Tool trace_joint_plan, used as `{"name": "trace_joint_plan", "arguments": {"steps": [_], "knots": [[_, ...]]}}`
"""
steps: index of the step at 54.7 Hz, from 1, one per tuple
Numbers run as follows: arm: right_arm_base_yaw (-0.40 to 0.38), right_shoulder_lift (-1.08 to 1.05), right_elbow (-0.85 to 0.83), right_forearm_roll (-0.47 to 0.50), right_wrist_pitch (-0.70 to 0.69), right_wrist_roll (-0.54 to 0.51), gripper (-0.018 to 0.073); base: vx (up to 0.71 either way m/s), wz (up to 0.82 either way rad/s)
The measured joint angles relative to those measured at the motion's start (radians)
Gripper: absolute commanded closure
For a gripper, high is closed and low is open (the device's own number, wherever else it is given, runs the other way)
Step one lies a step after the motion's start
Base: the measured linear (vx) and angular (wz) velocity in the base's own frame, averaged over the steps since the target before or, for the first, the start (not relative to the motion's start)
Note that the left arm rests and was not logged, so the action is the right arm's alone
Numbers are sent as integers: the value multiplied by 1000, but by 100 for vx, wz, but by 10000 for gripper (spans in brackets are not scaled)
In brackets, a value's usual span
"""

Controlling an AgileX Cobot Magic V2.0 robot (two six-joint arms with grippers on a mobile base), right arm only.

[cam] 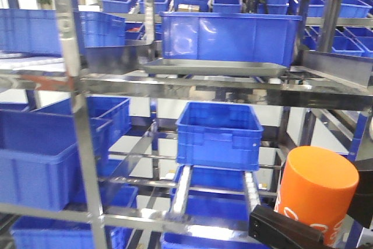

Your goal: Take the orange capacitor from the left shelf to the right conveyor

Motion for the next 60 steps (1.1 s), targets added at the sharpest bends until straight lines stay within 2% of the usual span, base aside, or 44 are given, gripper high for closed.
{"name": "trace_joint_plan", "arguments": {"steps": [30, 60], "knots": [[0, 0, 0, 0, 0, 0, 570, -11, 40], [0, 0, 0, 0, 0, 0, 570, -2, 78]]}}
